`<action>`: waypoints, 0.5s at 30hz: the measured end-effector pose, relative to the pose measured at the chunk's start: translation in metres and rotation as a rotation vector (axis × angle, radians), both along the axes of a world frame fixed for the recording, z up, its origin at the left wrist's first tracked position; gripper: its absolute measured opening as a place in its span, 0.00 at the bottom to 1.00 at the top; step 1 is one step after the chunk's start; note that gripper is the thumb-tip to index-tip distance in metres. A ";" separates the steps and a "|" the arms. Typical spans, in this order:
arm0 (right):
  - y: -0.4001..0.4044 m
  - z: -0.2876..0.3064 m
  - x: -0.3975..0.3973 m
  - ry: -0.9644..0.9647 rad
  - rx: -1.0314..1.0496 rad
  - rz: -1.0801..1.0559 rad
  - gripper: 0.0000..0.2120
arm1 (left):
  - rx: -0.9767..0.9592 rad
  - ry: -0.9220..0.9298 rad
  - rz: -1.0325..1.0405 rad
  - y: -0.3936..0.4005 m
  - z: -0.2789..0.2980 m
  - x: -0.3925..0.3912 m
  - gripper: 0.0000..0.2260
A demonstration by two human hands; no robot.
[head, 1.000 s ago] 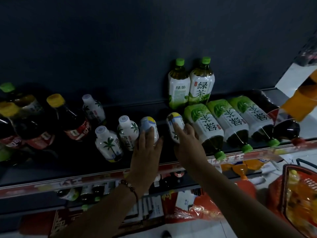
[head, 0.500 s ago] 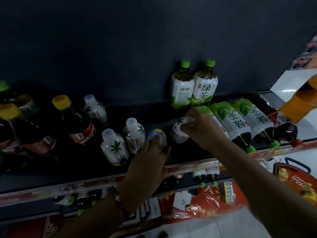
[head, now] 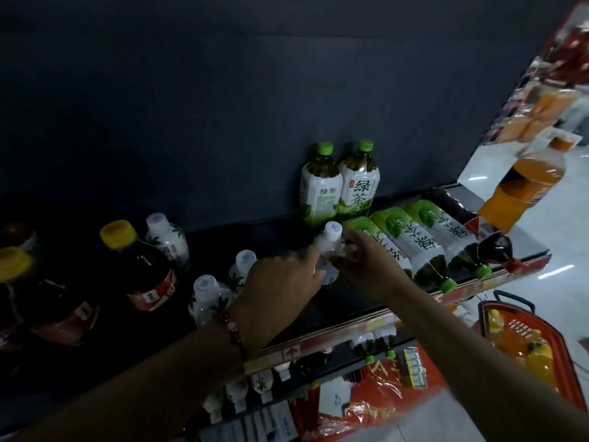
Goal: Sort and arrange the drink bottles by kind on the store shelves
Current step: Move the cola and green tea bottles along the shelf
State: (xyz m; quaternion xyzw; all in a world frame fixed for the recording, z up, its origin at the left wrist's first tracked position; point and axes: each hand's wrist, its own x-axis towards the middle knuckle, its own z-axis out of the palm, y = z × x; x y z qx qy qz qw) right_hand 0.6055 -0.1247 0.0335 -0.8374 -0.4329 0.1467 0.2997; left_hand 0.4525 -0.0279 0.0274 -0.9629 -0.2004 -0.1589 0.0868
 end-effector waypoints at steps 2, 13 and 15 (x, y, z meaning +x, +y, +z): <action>-0.013 0.000 -0.004 0.018 0.008 0.003 0.22 | 0.030 0.015 0.036 0.004 0.007 0.009 0.16; -0.100 -0.026 0.059 -0.265 -0.003 0.085 0.25 | -0.008 0.114 0.195 0.003 0.005 0.027 0.24; -0.117 -0.034 0.084 -0.308 -0.010 0.070 0.30 | 0.000 -0.133 0.171 -0.020 0.001 0.040 0.19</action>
